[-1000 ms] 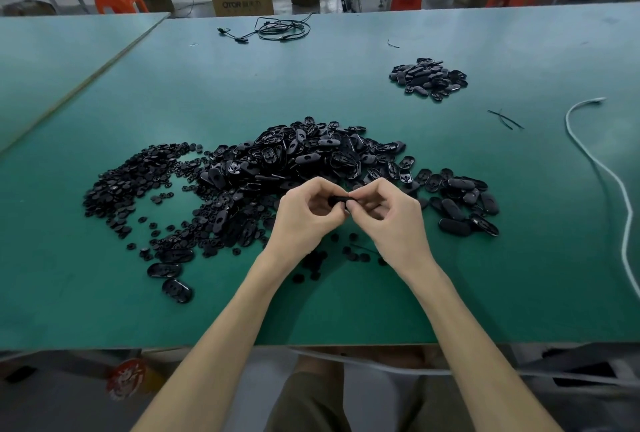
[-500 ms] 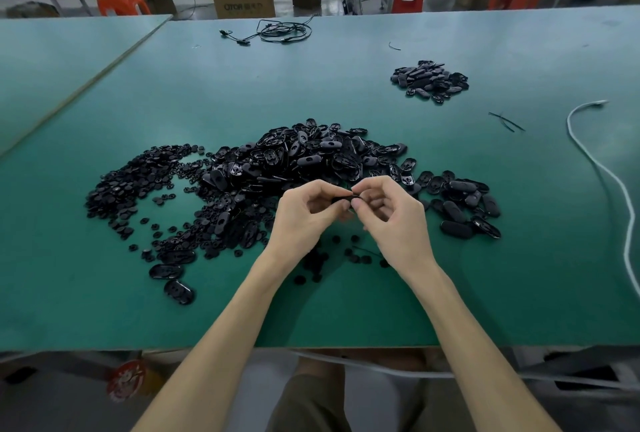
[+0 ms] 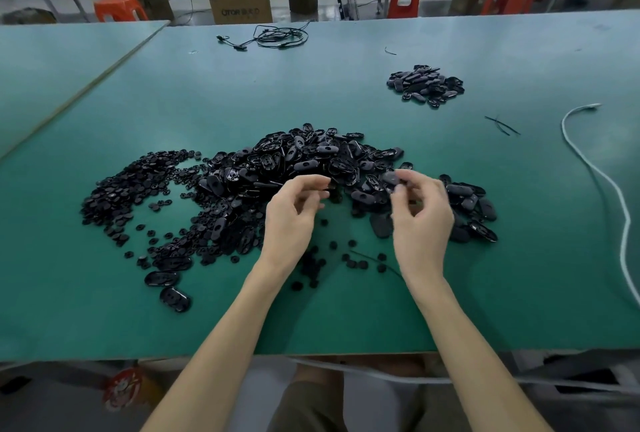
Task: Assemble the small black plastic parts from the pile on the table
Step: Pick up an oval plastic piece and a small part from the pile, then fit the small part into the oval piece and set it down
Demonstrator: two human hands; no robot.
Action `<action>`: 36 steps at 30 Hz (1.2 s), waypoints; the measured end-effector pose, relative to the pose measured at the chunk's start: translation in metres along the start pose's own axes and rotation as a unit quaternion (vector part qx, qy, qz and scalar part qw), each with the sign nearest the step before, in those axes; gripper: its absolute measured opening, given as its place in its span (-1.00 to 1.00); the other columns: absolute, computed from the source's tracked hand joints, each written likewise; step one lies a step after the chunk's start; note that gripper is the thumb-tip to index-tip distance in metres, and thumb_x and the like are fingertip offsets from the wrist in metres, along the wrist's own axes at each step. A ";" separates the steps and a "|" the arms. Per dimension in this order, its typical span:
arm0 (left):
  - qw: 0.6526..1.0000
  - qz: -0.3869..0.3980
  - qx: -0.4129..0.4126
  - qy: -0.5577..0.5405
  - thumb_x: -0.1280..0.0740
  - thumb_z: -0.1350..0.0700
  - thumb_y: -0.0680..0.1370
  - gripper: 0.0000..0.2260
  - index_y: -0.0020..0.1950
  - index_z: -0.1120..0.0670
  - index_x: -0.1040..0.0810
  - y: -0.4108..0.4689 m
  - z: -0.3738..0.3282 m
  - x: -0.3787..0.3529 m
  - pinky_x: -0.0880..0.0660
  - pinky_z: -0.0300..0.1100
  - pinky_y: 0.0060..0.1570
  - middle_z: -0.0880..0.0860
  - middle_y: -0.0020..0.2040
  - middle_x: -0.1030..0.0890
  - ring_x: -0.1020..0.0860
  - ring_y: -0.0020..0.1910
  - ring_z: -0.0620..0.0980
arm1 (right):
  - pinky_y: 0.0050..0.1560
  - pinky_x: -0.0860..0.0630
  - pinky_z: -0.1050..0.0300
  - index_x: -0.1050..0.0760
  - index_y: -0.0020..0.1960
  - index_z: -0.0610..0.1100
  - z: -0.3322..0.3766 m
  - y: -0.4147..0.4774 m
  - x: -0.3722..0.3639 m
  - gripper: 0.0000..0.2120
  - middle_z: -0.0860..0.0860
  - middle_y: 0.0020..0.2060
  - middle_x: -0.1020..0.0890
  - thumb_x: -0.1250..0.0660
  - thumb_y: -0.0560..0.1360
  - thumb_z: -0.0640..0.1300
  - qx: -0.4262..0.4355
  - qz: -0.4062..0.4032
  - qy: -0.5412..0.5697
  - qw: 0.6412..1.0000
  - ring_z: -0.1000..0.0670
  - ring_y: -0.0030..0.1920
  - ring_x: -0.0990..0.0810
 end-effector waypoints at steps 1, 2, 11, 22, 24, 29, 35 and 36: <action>1.000 -0.009 -0.003 0.025 -0.28 0.40 0.65 -0.71 0.21 0.10 -0.65 0.000 -0.001 0.002 -0.59 -0.21 0.17 0.00 0.12 -0.67 -0.66 0.09 -0.13 | -0.04 -0.54 0.29 -0.59 0.24 -0.02 -0.006 0.001 0.008 -0.75 0.06 0.08 -0.53 -0.30 0.65 -0.28 -0.027 -0.033 0.004 0.999 0.25 -0.05 -0.56; 0.999 -0.015 -0.008 0.050 -0.28 0.42 0.63 -0.69 0.20 0.09 -0.66 0.000 -0.002 0.004 -0.57 -0.26 0.17 -0.01 0.13 -0.64 -0.63 0.09 -0.15 | -0.05 -0.50 0.38 -0.53 0.33 -0.07 -0.012 0.002 0.013 -0.71 0.02 0.14 -0.49 -0.28 0.65 -0.28 -0.051 -0.055 0.002 0.997 0.32 -0.04 -0.53; 0.974 0.047 -0.031 0.220 -0.42 0.23 0.62 -0.73 0.30 0.01 -0.65 -0.003 -0.004 -0.012 -0.17 -0.26 0.32 -0.13 0.29 -0.55 -0.38 0.35 -0.11 | -0.01 -0.52 0.28 -0.19 0.60 -0.15 -0.032 0.000 0.018 -0.40 -0.01 0.30 -0.21 -0.26 0.60 -0.37 -0.135 -0.073 -0.013 0.988 0.22 0.08 -0.48; 0.961 0.055 -0.046 0.269 -0.44 0.15 0.61 -0.78 0.25 -0.04 -0.68 -0.003 -0.003 -0.016 -0.05 -0.45 0.18 -0.20 0.26 -0.55 -0.34 0.26 -0.21 | 0.41 -0.34 0.04 -0.61 0.35 -0.10 0.005 -0.010 -0.042 -0.68 0.02 0.21 -0.52 -0.45 0.60 -0.15 0.097 0.148 -0.255 0.951 0.00 0.28 -0.31; 0.963 0.050 -0.043 0.260 -0.43 0.16 0.62 -0.78 0.23 -0.05 -0.68 -0.003 -0.004 -0.015 -0.02 -0.52 0.21 -0.20 0.24 -0.56 -0.36 0.27 -0.20 | 0.42 -0.34 -0.01 -0.64 0.30 -0.10 0.001 -0.010 -0.045 -0.71 -0.01 0.20 -0.54 -0.46 0.59 -0.15 0.093 0.158 -0.287 0.940 -0.07 0.28 -0.34; 0.969 0.046 -0.039 0.241 -0.42 0.19 0.62 -0.80 0.19 -0.05 -0.69 -0.003 -0.005 -0.013 -0.03 -0.52 0.23 -0.18 0.22 -0.59 -0.40 0.27 -0.17 | 0.32 -0.41 -0.04 -0.68 0.12 -0.11 0.001 -0.010 -0.041 -0.85 0.01 0.07 -0.59 -0.49 0.56 -0.20 0.086 0.134 -0.279 0.947 -0.08 0.20 -0.39; 0.980 0.041 -0.036 0.194 -0.41 0.23 0.62 -0.81 0.14 -0.03 -0.70 -0.003 -0.005 -0.012 -0.32 -0.01 0.42 -0.13 0.15 -0.63 -0.48 0.25 -0.11 | 0.29 -0.45 -0.07 -0.61 0.12 -0.09 0.001 -0.008 -0.038 -0.82 0.06 0.05 -0.58 -0.48 0.55 -0.27 0.070 0.134 -0.234 0.960 -0.02 0.17 -0.44; 0.982 0.038 -0.034 0.183 -0.40 0.24 0.62 -0.80 0.13 -0.03 -0.70 -0.003 -0.005 -0.011 -0.37 0.09 0.39 -0.13 0.13 -0.63 -0.49 0.24 -0.10 | 0.28 -0.46 -0.06 -0.61 0.12 -0.09 0.002 -0.008 -0.037 -0.81 0.08 0.04 -0.58 -0.48 0.55 -0.27 0.073 0.131 -0.217 0.965 0.00 0.14 -0.45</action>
Point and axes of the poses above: each hand's wrist, its own y-axis towards the middle knuckle, its own x-axis out of the back of the hand, z = x × y, the point moved 10 cm from there along y, towards the middle knuckle
